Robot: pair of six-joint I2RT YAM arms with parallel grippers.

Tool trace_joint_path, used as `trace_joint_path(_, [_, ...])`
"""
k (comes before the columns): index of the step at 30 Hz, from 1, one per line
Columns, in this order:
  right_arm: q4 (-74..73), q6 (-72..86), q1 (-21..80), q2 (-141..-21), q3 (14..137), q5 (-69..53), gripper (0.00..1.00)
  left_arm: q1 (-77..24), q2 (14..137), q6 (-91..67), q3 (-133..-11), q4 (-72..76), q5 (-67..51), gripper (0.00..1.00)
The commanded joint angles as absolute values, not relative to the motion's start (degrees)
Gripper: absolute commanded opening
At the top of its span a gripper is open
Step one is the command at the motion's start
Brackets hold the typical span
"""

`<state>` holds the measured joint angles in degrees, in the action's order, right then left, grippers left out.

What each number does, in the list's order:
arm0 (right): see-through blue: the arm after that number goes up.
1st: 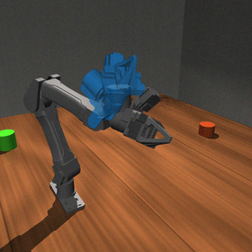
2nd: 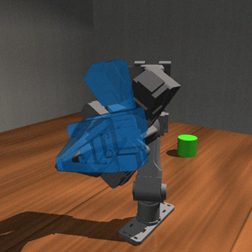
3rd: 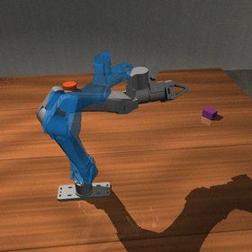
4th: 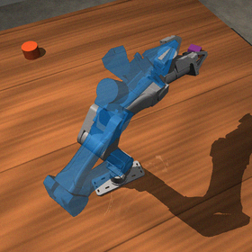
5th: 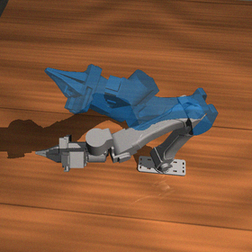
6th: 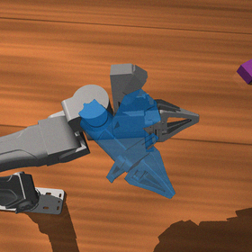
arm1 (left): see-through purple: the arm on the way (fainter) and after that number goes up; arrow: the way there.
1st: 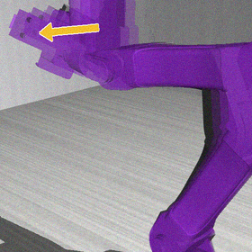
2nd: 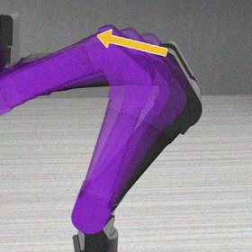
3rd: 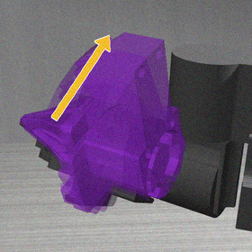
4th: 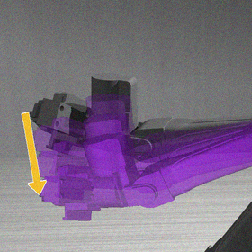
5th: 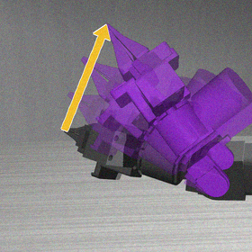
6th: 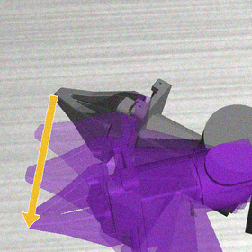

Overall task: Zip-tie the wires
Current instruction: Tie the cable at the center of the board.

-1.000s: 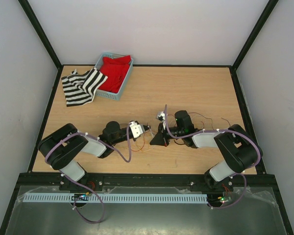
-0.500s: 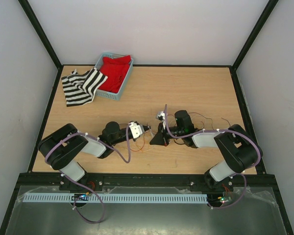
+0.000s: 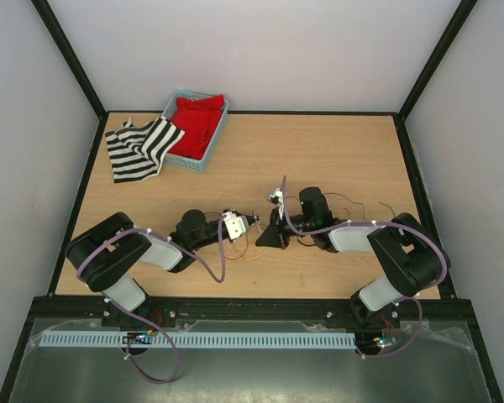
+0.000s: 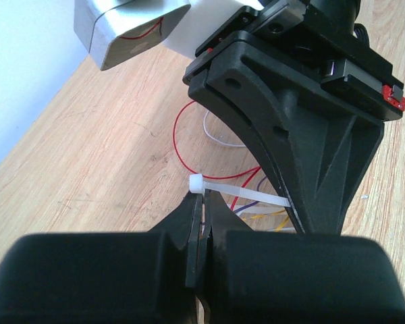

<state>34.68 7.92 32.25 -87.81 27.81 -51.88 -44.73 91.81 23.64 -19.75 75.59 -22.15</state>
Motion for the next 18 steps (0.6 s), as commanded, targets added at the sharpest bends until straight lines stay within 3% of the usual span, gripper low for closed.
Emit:
trace_joint_path(1, [34.51, 9.15, 31.97, -87.90, 29.66, -53.63, 0.00, -45.52, 91.95, 25.83, -19.17, 78.40, -21.13, 0.00])
trace_joint_path(18, [31.82, 14.30, 31.03, -89.38, 32.60, -54.85, 0.00, -47.06, 92.52, 29.23, -18.84, 78.40, -18.36, 0.00])
